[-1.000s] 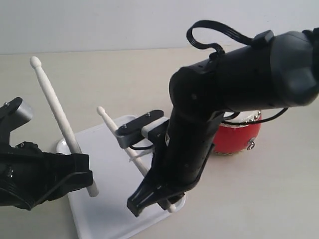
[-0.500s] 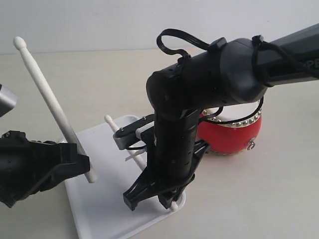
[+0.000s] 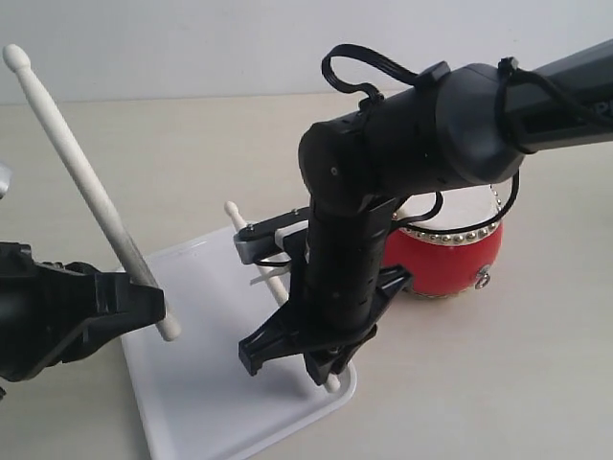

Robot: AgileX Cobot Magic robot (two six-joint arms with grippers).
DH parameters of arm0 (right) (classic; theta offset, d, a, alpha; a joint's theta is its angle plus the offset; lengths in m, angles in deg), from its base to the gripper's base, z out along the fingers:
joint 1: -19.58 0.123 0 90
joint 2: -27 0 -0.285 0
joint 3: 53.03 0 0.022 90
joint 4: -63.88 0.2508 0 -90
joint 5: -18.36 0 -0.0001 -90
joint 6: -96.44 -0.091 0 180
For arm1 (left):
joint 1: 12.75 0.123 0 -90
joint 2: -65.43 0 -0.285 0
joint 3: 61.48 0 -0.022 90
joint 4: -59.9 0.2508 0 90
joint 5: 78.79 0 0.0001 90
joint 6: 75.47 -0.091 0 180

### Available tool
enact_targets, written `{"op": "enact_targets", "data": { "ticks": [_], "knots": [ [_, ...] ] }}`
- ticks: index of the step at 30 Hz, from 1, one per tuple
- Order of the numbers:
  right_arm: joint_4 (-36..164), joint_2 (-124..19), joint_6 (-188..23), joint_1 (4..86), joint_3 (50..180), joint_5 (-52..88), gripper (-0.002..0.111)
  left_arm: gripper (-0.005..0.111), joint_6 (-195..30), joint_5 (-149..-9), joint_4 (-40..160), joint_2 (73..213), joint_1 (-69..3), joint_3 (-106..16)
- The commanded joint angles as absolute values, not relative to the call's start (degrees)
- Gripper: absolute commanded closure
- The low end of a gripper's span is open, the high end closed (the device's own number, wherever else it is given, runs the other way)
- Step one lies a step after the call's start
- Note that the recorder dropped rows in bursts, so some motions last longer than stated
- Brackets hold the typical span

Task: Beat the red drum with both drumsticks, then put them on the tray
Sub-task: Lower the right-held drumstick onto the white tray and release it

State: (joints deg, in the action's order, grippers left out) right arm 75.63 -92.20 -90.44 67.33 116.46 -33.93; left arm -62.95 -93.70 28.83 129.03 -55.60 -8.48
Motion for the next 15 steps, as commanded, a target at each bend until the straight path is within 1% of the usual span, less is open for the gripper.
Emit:
{"op": "enact_targets", "data": {
  "ticks": [1,15],
  "knots": [
    [76.01,-92.46,-90.97,66.77,117.04,-32.05,0.108,0.107,-63.21,-92.25,30.27,128.52,-55.4,-8.27],
    [76.75,-94.72,-90.97,66.77,117.04,-30.01,0.108,0.107,-63.21,-91.51,32.72,128.52,-55.4,-8.27]
  ]
}}
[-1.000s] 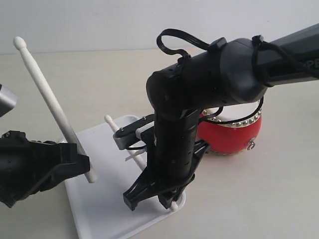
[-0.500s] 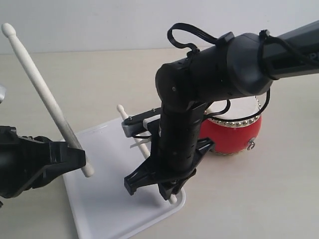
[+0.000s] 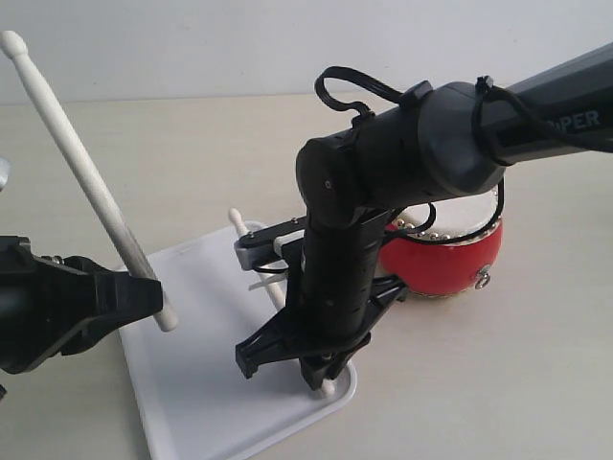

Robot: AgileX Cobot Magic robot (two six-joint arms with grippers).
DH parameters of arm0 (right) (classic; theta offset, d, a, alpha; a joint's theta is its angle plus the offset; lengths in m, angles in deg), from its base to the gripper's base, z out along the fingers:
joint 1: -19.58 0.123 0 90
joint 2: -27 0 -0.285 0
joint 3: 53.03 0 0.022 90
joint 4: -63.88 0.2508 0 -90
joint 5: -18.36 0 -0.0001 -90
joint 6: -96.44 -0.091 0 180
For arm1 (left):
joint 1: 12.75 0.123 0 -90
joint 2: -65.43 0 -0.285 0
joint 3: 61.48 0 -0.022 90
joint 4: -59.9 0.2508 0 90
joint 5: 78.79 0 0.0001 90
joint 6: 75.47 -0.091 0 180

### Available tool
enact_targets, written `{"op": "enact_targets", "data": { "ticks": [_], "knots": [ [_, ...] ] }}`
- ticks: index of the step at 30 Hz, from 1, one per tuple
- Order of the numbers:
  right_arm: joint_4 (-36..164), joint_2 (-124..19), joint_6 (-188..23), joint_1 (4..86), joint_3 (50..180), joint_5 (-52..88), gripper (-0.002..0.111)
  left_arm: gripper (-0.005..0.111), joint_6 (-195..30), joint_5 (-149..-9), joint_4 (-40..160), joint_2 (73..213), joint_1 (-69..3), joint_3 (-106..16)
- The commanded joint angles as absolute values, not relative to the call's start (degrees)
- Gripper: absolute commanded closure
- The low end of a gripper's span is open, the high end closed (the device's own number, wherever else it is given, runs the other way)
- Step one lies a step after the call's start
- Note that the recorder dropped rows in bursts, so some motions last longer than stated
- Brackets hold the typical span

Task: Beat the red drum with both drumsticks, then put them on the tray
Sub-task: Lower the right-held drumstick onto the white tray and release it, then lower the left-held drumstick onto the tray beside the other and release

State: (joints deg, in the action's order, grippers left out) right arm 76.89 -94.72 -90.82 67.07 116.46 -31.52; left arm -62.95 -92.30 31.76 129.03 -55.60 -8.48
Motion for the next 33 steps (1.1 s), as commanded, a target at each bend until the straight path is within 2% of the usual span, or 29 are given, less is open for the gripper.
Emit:
{"op": "enact_targets", "data": {
  "ticks": [1,11,23,33],
  "knots": [
    [76.75,-94.72,-90.97,66.77,117.04,-29.69,0.108,0.107,-63.21,-91.51,32.72,128.52,-55.4,-8.27],
    [76.37,-94.72,-90.3,66.77,117.04,-30.11,0.108,0.107,-63.21,-91.51,32.72,128.52,-55.4,-8.27],
    [75.27,-94.72,-90.3,66.77,117.04,-31.46,0.081,0.107,-63.21,-90.94,32.71,128.52,-55.4,-8.27],
    [74.64,-92.49,-90.79,66.77,117.04,-30.92,0.077,0.107,-62.97,-91.07,32.71,128.52,-55.4,-8.27]
  ]
}}
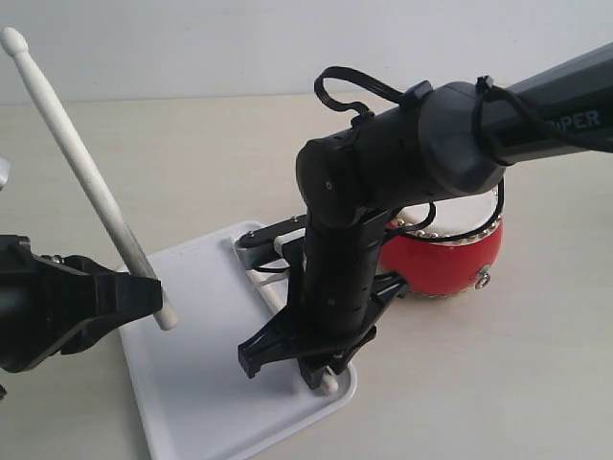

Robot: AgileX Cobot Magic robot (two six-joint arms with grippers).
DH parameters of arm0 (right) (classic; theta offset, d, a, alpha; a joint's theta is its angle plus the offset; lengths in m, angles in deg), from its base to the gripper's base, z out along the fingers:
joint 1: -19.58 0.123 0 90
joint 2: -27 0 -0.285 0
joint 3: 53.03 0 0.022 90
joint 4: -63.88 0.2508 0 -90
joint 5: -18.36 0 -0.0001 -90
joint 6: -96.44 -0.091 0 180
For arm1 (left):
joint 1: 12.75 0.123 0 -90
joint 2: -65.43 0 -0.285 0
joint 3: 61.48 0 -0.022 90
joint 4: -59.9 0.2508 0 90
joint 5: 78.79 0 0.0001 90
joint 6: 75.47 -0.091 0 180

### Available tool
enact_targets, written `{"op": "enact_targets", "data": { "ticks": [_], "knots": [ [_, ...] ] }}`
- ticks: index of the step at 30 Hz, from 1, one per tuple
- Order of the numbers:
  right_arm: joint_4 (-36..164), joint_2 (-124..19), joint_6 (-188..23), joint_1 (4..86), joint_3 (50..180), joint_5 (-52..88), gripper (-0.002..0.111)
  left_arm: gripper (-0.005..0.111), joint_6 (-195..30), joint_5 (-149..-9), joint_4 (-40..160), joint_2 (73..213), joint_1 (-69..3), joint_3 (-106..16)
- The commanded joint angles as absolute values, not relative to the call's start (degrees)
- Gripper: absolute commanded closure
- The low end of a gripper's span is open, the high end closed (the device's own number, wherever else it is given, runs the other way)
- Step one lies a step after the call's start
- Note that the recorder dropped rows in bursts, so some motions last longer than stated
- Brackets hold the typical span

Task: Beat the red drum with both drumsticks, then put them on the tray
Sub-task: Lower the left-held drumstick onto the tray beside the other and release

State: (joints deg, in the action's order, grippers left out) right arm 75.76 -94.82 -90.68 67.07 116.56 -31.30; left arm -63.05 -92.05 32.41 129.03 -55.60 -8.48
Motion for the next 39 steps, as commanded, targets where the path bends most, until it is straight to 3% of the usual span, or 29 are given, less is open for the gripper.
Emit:
{"op": "enact_targets", "data": {
  "ticks": [1,12,22,33,39],
  "knots": [
    [73.75,-91.29,-90.79,66.77,117.04,-30.92,0.077,0.107,-62.86,-91.07,32.71,128.63,-55.4,-8.27],
    [71.02,-70.66,-83.56,66.88,116.56,-32.01,0.077,0.107,-47.25,-90.14,28.46,131.43,-57.48,-7.24],
    [70.77,-50.91,-83.56,66.88,105.99,-25.34,0.077,0.107,-31.23,-75.87,24.52,144.45,-71.4,-6.31],
    [71.87,-46.91,-83.56,66.88,103.13,-25.36,0.077,0.107,-28.95,-74.41,25.33,158.09,-70.81,-10.63],
    [71.99,-46.91,-83.56,66.88,103.13,-26.09,0.077,0.107,-28.95,-83.58,30.55,162.59,-67.17,-13.54]
  ]
}}
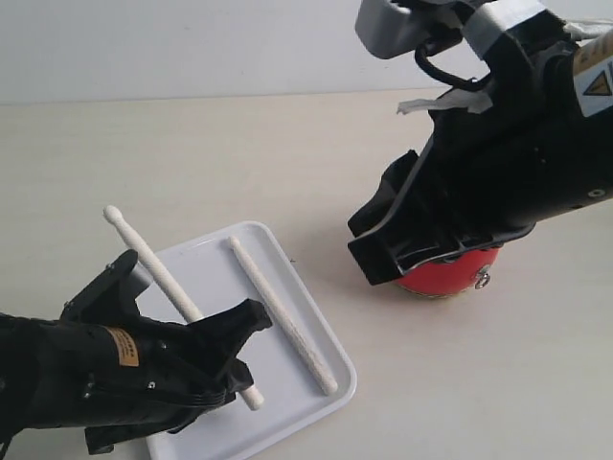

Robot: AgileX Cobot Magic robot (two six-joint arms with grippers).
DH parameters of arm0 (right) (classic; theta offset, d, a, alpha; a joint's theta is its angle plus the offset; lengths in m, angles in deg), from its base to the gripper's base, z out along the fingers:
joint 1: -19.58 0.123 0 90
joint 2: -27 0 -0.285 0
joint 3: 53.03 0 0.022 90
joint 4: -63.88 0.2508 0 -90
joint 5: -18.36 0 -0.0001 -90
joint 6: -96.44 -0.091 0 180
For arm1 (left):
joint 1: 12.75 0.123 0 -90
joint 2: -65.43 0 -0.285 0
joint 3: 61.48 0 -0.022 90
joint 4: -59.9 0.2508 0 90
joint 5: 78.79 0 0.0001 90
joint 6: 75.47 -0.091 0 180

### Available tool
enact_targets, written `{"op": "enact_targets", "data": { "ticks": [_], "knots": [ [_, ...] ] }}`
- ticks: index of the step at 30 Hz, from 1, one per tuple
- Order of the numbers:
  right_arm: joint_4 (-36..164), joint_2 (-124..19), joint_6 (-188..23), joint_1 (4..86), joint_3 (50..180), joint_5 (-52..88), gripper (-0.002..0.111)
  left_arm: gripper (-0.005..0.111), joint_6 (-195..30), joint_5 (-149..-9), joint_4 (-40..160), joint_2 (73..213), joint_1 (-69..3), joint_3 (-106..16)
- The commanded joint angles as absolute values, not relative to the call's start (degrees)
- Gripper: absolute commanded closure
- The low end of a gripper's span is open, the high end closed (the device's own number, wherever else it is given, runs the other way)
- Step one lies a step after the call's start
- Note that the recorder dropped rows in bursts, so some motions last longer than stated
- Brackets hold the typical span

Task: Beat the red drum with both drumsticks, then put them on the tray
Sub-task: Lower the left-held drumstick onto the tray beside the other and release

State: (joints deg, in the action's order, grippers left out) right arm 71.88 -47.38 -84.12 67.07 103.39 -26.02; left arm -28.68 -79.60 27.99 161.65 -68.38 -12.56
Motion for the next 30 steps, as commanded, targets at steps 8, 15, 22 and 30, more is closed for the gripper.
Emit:
{"op": "enact_targets", "data": {
  "ticks": [8,15,22,30],
  "knots": [
    [72.09,-46.91,-83.56,66.88,103.13,-26.19,0.077,0.107,-31.74,-86.16,30.78,162.59,-67.17,-14.35],
    [72.25,-46.91,-83.56,66.88,103.13,-26.08,0.077,0.107,-32.23,-87.62,30.78,162.59,-67.17,-14.35],
    [72.5,-46.91,-83.56,66.88,103.13,-25.87,0.077,0.107,-33.13,-89.4,30.78,162.59,-67.17,-14.35],
    [72.5,-46.91,-83.56,66.88,103.13,-25.87,0.077,0.107,-33.24,-88.8,31.2,162.59,-67.07,-14.35]
  ]
}}
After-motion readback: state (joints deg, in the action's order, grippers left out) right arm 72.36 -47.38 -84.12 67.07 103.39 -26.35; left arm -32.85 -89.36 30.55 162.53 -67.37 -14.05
